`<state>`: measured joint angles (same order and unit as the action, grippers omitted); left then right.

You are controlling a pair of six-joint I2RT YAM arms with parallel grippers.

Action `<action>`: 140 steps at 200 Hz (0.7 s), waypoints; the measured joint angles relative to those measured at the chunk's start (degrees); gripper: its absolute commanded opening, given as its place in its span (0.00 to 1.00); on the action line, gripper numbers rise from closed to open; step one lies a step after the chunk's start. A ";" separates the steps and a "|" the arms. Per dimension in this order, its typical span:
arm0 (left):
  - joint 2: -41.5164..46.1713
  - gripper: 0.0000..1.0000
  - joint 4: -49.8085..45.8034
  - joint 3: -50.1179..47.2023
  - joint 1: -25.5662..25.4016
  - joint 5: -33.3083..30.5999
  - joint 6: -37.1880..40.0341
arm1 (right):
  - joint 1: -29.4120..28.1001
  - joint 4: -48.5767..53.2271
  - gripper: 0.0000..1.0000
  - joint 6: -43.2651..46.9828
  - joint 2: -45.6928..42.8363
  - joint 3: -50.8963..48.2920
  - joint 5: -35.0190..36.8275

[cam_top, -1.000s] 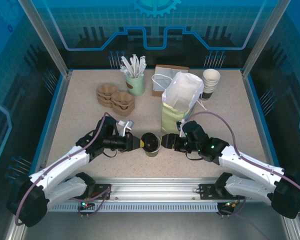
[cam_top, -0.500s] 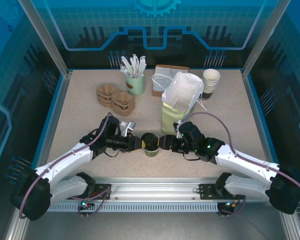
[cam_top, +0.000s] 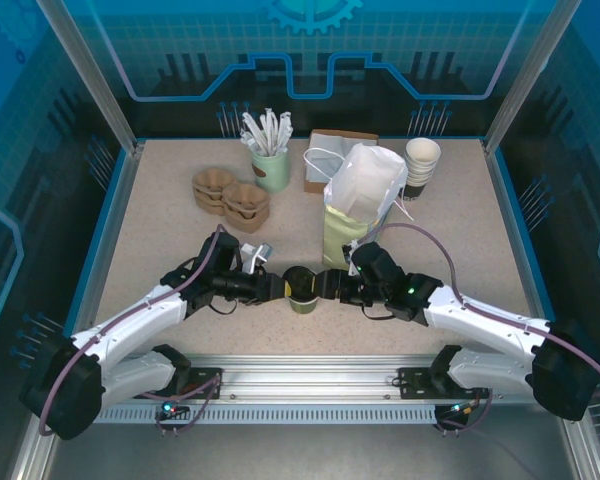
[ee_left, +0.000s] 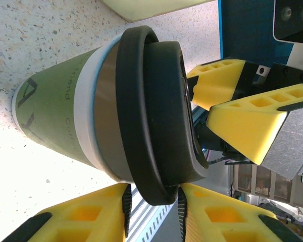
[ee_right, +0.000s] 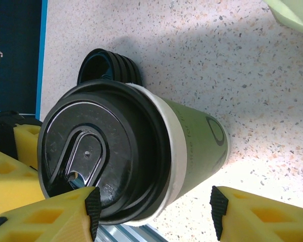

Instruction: Pack the takeout coffee

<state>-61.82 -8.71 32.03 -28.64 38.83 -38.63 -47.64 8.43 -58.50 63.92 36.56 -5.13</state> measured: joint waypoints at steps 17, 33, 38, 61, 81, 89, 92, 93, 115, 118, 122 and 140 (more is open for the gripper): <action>0.00 0.34 -0.07 0.00 0.00 0.02 0.20 | -0.04 -0.20 0.61 0.00 0.09 0.35 0.02; 0.00 0.33 -0.17 0.00 0.00 0.02 0.28 | -0.09 -0.39 0.61 0.00 0.09 0.44 0.02; -0.02 0.33 -0.24 0.00 0.00 0.02 0.46 | -0.09 -0.42 0.61 0.00 0.09 0.46 0.02; -0.31 0.33 -0.46 0.00 0.00 0.02 1.25 | -0.11 -0.42 0.61 0.00 0.09 0.46 0.02; -0.70 0.33 -0.48 -0.04 0.00 0.02 1.29 | -0.11 -0.42 0.61 0.00 0.09 0.55 0.04; -0.83 0.33 -0.50 -0.04 0.00 0.02 1.31 | -0.11 -0.42 0.61 0.00 0.09 0.55 0.04; -0.85 0.33 -0.50 -0.04 0.00 0.02 1.31 | -0.11 -0.42 0.61 0.00 0.09 0.55 0.04; -0.85 0.33 -0.50 -0.04 0.00 0.02 1.29 | -0.11 -0.42 0.61 0.00 0.09 0.55 0.04; -1.29 0.33 -0.44 -0.09 0.00 0.04 1.31 | -0.11 -0.42 0.61 0.00 0.15 0.57 0.07; -1.36 0.33 -0.42 -0.11 0.00 0.02 1.31 | -0.11 -0.42 0.61 0.00 0.17 0.59 0.07; -1.44 0.33 -0.42 -0.15 0.00 0.04 1.31 | -0.11 -0.44 0.61 0.00 0.22 0.61 0.09; -1.79 0.34 -0.44 -0.44 0.00 0.04 1.33 | -0.11 -0.48 0.61 0.00 0.37 0.63 0.11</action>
<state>-63.61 -9.15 31.59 -28.64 38.87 -37.30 -47.75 7.94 -58.50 64.29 37.19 -5.02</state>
